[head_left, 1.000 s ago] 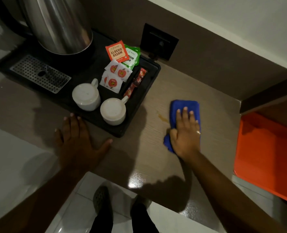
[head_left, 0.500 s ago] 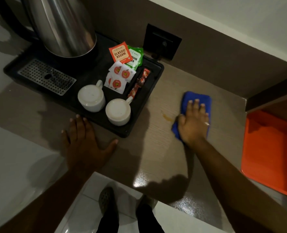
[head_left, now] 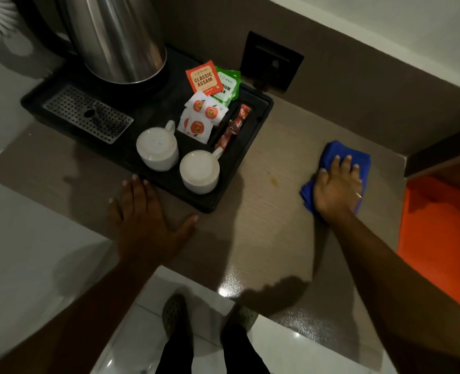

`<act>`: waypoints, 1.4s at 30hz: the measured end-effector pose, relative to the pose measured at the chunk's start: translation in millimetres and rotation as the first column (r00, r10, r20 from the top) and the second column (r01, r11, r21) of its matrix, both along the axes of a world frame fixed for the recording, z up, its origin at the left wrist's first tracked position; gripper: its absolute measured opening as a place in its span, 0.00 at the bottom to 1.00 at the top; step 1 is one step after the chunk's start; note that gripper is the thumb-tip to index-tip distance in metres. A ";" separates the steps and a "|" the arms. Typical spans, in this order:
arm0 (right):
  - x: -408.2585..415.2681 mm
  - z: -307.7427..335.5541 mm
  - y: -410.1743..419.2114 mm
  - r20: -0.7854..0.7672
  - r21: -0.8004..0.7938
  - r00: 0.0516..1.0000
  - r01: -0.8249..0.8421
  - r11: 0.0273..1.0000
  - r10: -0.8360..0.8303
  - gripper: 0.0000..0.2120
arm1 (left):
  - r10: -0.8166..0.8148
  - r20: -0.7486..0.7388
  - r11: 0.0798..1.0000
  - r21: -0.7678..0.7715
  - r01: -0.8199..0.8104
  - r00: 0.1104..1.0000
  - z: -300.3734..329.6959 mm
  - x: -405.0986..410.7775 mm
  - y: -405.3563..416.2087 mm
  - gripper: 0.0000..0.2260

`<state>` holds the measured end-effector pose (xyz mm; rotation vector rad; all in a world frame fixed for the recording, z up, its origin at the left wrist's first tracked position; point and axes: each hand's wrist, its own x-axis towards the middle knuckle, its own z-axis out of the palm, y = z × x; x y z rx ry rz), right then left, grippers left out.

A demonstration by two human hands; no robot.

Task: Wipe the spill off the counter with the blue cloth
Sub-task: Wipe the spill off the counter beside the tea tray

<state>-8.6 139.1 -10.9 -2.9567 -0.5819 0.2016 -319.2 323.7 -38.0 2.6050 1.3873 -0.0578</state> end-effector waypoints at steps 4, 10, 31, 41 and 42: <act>-80.2 -2.0 32.6 -0.028 0.049 0.921 -0.388 0.921 0.389 0.26 | -0.008 0.012 1.000 0.004 0.008 1.000 0.5 -2.9 -2.0 0.55; -104.5 -3.2 -95.6 -0.085 -0.005 0.595 -0.803 0.596 0.800 0.28 | 0.000 -0.007 1.000 0.002 0.000 1.000 5.8 1.0 -2.0 0.54; -59.2 1.6 32.2 -0.039 0.062 0.818 -0.572 0.818 0.574 0.27 | -0.005 0.007 0.997 0.079 0.004 1.000 -12.1 -10.5 -0.8 0.52; -29.5 -2.5 -113.9 0.025 0.045 0.954 0.298 0.954 -0.299 0.27 | -0.017 -0.009 0.999 0.029 0.017 1.000 -0.2 -0.6 -9.4 0.53; -47.4 -2.5 -101.4 0.026 0.061 0.911 0.410 0.910 -0.412 0.27 | -0.016 -0.007 1.000 0.017 0.016 1.000 2.0 -1.1 -10.8 0.53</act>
